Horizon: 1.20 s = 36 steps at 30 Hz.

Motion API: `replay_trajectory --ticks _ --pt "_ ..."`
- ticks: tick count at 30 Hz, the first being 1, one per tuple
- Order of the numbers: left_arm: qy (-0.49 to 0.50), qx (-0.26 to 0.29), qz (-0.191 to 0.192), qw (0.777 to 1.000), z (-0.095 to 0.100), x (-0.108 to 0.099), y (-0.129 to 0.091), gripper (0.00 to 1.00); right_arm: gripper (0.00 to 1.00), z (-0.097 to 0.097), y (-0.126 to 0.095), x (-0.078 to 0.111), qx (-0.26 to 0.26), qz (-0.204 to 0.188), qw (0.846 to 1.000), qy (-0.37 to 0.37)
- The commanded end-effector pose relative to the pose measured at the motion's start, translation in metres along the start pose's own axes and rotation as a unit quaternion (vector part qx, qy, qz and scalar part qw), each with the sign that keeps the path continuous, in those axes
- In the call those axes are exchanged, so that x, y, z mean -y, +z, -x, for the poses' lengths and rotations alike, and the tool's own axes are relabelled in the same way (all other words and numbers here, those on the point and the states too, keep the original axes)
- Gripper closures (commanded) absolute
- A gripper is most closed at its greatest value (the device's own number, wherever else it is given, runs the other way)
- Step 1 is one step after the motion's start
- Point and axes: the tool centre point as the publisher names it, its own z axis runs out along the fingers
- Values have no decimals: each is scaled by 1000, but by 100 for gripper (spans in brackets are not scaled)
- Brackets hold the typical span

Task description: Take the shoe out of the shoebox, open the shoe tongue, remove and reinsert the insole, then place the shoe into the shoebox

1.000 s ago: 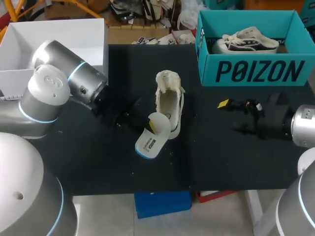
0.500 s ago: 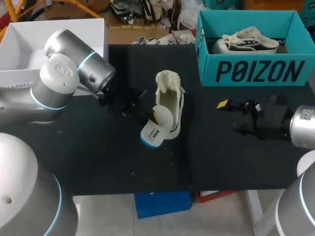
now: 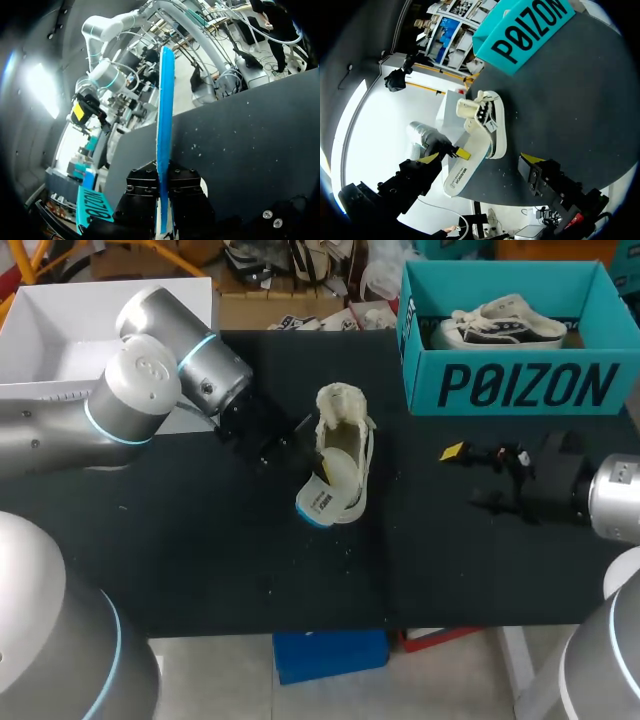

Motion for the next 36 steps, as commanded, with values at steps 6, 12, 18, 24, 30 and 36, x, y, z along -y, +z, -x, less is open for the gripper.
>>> replay_trajectory --ticks 6,12,18,24,30,36 --pt "0 1 2 1000 2 -21 7 100 0 0 0 0 1 0 1000 0" --pt "-5 4 12 1000 2 -33 10 100 0 0 0 0 1 0 1000 0" --pt "-6 12 32 999 2 -47 11 100 0 0 0 0 1 0 1000 0" --pt "-10 15 45 999 2 -54 11 100 0 0 0 0 1 0 1000 0" --pt "-17 11 57 998 0 -57 9 85 0 0 0 0 1 0 1000 0" --pt "1 0 56 998 8 -41 6 57 0 0 0 0 1 0 1000 0"
